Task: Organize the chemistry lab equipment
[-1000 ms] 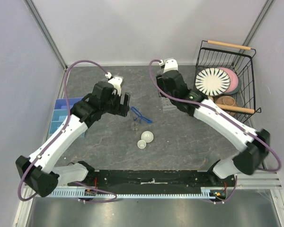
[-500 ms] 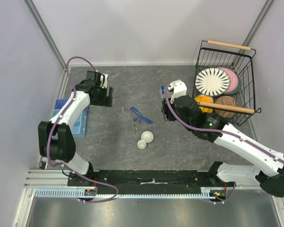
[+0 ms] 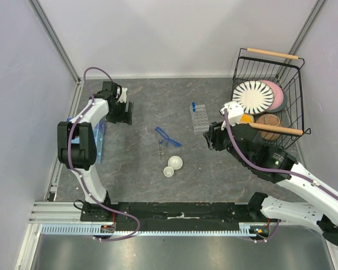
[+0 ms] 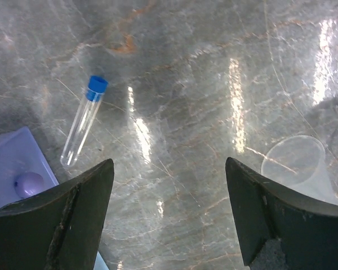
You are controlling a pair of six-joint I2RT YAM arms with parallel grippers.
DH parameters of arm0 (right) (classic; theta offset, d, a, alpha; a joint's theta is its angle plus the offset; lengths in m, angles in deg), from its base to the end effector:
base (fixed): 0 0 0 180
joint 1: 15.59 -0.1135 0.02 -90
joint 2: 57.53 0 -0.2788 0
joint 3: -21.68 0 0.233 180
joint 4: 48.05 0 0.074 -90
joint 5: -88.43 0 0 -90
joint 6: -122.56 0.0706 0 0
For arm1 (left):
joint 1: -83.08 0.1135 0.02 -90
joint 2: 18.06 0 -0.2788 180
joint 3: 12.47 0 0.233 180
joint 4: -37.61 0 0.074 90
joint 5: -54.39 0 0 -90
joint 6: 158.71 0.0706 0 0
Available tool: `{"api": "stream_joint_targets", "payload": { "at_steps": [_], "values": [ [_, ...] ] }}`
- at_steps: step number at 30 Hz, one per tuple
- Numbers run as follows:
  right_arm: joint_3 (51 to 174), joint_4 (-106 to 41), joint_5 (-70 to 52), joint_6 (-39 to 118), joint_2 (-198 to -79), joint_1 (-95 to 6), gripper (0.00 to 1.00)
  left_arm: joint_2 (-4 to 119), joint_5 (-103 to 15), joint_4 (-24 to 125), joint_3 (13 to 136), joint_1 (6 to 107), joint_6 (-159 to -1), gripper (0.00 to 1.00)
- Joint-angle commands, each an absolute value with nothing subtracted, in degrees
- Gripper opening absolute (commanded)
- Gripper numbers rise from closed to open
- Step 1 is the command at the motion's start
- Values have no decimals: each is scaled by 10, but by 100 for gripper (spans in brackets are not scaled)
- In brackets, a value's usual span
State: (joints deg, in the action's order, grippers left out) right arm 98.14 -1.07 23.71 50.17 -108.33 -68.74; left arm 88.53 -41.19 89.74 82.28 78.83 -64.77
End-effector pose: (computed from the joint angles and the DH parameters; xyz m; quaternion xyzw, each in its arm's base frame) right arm 0.1334 0.1277 0.3803 -0.1283 0.8049 0.1714 0.5534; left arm 0.3894 -0.0358 0.2033 0.0804 0.9699 -0.0480 0.2248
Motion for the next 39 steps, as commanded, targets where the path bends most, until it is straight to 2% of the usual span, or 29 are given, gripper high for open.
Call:
{"api": "stream_joint_targets", "payload": {
  "at_steps": [1,24,30,33,37,39],
  "values": [
    [972,-10,232,499,-1087,-690,56,909,-401,892,867,806,-624,86],
    [944,-37,227,506,-1098,-690,54,1003,-404,894,904,871,-637,83],
    [943,-39,222,512,-1096,-690,52,990,-413,882,867,869,-649,75],
    [939,-38,215,519,-1086,-690,52,981,-415,882,852,861,-653,67],
    [936,-33,216,529,-1072,-691,51,973,-390,882,826,838,-655,48],
    [936,-31,215,531,-1067,-690,50,971,-383,886,821,812,-661,44]
  ]
}}
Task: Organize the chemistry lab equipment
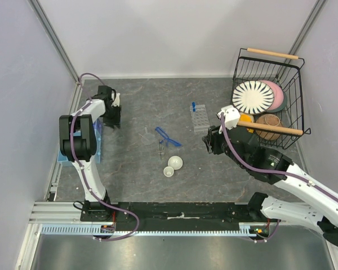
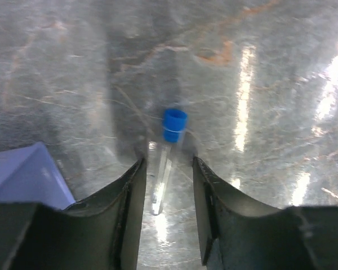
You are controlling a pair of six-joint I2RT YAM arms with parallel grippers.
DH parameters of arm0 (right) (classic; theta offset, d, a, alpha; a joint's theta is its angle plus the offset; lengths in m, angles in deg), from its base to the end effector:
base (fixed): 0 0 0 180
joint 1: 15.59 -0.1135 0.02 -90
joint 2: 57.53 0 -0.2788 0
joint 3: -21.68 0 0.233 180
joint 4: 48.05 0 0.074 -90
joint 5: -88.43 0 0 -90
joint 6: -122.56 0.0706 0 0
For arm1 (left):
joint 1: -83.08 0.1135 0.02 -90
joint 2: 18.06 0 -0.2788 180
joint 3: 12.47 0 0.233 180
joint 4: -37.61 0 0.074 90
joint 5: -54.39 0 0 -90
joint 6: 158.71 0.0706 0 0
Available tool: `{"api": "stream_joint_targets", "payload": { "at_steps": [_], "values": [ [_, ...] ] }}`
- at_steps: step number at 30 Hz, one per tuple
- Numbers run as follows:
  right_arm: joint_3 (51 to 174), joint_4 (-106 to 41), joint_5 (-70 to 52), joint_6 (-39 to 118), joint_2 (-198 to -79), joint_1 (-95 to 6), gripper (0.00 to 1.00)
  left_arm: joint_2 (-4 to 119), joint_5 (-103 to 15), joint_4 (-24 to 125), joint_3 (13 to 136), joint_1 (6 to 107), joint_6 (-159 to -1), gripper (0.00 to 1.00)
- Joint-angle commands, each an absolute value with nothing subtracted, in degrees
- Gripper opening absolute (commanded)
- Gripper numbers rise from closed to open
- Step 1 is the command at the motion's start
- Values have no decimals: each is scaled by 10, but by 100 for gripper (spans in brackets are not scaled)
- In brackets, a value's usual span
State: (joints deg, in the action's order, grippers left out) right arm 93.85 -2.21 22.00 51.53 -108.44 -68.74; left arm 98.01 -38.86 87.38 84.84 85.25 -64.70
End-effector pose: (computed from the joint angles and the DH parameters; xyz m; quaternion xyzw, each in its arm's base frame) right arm 0.1350 0.1331 0.3567 -0.1366 0.8197 0.1725 0.5288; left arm 0.4159 0.0118 0.1545 0.0211 0.9819 -0.0178 0.1874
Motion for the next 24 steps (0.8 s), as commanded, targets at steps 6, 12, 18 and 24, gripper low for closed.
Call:
{"api": "stream_joint_targets", "payload": {
  "at_steps": [6,12,18,24],
  "values": [
    [941,-17,230,534,-1072,-691,50,964,-388,888,789,769,-681,17],
    [948,-13,238,531,-1081,-690,50,916,-388,897,784,717,-715,2],
    [963,-8,249,526,-1103,-690,50,827,-368,911,794,695,-735,2],
    [965,-9,256,522,-1129,-691,50,729,-320,966,859,691,-757,2]
  ]
}}
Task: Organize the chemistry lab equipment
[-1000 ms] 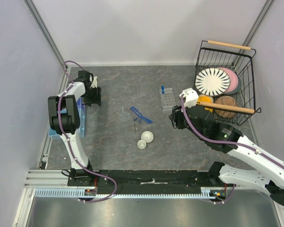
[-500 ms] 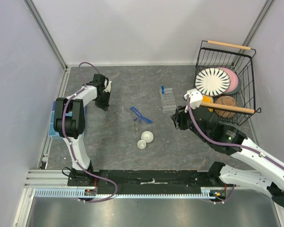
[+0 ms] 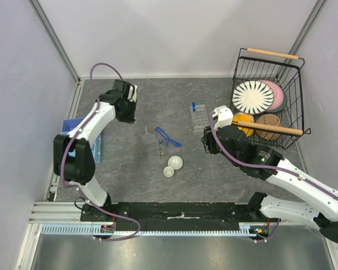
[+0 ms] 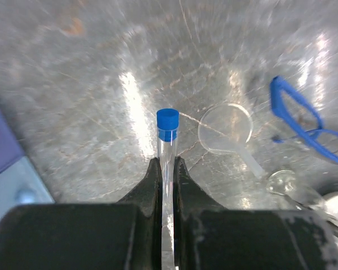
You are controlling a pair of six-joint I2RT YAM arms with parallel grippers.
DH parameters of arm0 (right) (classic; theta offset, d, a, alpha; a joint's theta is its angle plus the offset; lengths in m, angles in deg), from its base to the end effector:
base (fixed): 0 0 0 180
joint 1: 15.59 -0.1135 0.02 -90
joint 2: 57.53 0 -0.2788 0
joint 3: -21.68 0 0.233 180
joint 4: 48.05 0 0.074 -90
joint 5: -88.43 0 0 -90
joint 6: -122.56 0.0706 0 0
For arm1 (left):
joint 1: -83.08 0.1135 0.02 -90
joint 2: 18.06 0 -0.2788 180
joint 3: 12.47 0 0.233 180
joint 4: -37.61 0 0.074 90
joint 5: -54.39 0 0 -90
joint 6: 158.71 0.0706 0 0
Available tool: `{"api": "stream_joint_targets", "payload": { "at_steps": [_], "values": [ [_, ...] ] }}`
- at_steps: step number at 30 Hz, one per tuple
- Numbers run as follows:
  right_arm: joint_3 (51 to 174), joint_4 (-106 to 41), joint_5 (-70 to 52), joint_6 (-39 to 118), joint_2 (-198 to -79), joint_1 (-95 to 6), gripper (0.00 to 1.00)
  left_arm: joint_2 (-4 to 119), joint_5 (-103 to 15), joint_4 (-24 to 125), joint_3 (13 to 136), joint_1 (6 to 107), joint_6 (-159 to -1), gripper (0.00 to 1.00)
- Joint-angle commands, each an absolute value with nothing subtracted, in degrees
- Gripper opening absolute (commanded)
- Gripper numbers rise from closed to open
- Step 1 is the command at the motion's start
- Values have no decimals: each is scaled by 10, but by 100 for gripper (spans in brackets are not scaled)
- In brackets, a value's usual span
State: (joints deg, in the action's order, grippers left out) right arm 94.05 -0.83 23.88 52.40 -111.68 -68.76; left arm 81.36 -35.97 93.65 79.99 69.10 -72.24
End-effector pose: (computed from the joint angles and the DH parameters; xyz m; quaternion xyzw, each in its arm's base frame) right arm 0.1433 0.1407 0.3456 -0.1339 0.8372 0.1420 0.5108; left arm 0.3517 -0.0880 0.2315 0.0893 0.9683 -0.0386 0.2303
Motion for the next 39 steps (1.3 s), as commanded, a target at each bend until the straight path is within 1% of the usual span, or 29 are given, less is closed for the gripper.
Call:
{"api": "stream_joint_targets", "payload": {
  "at_steps": [1,5,6,11,12,15,18,19,21,24,27,30,39],
  "values": [
    [965,-14,257,523,-1132,-690,50,717,-319,970,864,688,-761,2],
    [953,-46,230,517,-1147,-690,50,651,-369,988,872,666,-768,2],
    [954,-49,229,516,-1157,-690,50,641,-422,1000,874,662,-771,2],
    [983,-46,247,494,-1189,-690,50,563,-557,1008,849,609,-774,2],
    [990,-45,237,490,-1196,-690,50,548,-610,1002,839,600,-772,2],
    [1012,-41,181,468,-1202,-689,52,491,-717,967,784,572,-761,2],
    [1032,-30,124,464,-1201,-689,51,444,-765,953,734,547,-750,2],
    [1040,-23,77,462,-1200,-689,51,433,-779,950,722,538,-746,2],
    [1046,-15,33,458,-1199,-690,52,404,-810,942,690,528,-741,2],
    [1061,9,-48,455,-1206,-689,52,372,-825,931,662,499,-739,2],
    [1069,17,-135,457,-1212,-689,51,359,-863,911,639,469,-761,2],
    [1068,13,-223,466,-1214,-689,51,355,-876,887,614,449,-777,2],
    [1081,7,-341,474,-1208,-689,52,356,-900,860,594,428,-776,2]
  ]
}}
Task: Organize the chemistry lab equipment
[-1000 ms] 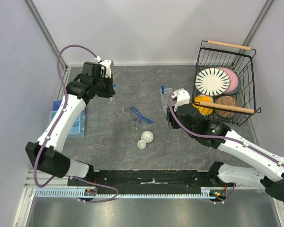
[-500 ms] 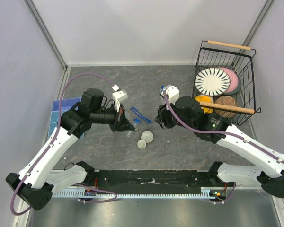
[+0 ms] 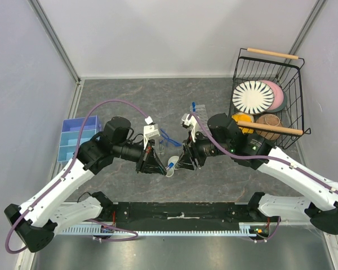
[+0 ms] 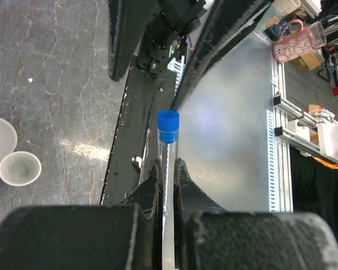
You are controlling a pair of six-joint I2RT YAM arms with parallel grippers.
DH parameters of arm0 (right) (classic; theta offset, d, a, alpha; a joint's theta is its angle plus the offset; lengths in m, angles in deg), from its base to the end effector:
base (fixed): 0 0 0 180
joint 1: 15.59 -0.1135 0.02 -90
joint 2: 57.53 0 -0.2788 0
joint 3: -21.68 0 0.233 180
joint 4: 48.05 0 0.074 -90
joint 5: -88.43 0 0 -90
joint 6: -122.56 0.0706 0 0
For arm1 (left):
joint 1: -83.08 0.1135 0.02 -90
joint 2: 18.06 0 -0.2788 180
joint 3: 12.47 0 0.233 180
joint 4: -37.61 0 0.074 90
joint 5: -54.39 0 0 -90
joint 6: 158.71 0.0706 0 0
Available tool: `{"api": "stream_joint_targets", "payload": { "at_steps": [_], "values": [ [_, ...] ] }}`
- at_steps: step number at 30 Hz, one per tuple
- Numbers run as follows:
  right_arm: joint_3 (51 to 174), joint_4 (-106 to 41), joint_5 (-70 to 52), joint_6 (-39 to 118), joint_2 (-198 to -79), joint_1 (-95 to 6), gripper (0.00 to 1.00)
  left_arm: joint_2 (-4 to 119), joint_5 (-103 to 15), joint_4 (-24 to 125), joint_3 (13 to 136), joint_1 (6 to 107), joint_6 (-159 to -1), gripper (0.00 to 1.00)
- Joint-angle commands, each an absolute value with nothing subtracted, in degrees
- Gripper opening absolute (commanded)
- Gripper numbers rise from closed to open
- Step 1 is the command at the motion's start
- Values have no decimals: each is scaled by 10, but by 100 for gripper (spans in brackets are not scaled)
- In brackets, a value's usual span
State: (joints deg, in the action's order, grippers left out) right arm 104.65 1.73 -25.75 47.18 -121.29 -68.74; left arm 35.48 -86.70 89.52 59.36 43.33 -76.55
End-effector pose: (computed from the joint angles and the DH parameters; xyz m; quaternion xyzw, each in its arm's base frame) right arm 0.1184 0.2061 0.3698 -0.3782 0.7674 0.4212 0.3010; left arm 0.0987 -0.1536 0.3453 0.4145 0.7086 -0.5197 0.2366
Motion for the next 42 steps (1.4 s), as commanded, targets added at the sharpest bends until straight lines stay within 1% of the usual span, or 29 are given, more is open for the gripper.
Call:
{"api": "stream_joint_targets", "payload": {
  "at_steps": [1,10,20,21,23,24,27,29,31,34,35,37,38,39,40,41,42],
  "values": [
    [1087,10,-346,473,-1208,-690,52,359,-902,860,593,427,-773,2],
    [1080,-14,-392,484,-1219,-689,53,378,-927,844,591,424,-764,2],
    [1064,-45,-396,484,-1236,-689,52,378,-960,829,594,423,-763,2],
    [1066,-46,-395,484,-1237,-689,51,378,-960,829,595,423,-763,2],
    [1066,-47,-395,484,-1241,-689,44,379,-960,829,595,423,-762,2],
    [1067,-48,-395,485,-1241,-690,37,380,-960,829,596,423,-762,2],
    [1067,-47,-394,485,-1241,-689,20,382,-957,829,595,423,-761,2],
    [1066,-46,-394,485,-1239,-690,14,382,-950,832,594,423,-757,2],
    [1065,-46,-393,485,-1235,-690,13,384,-948,835,593,423,-757,2],
    [1061,-44,-392,485,-1228,-689,5,384,-940,837,594,423,-754,2],
    [1059,-43,-391,485,-1227,-689,0,383,-935,840,594,423,-753,2],
    [1055,-41,-388,486,-1220,-689,0,382,-932,840,596,424,-754,2],
    [1052,-41,-383,486,-1218,-689,0,383,-922,841,597,423,-757,4],
    [1049,-41,-380,487,-1214,-689,0,385,-915,842,598,423,-759,10],
    [1046,-41,-372,489,-1210,-689,0,385,-907,845,599,423,-760,26],
    [1046,-39,-354,490,-1208,-690,0,386,-889,848,601,423,-761,35],
    [1047,-38,-339,489,-1206,-689,0,389,-883,853,605,423,-762,61]
  ]
}}
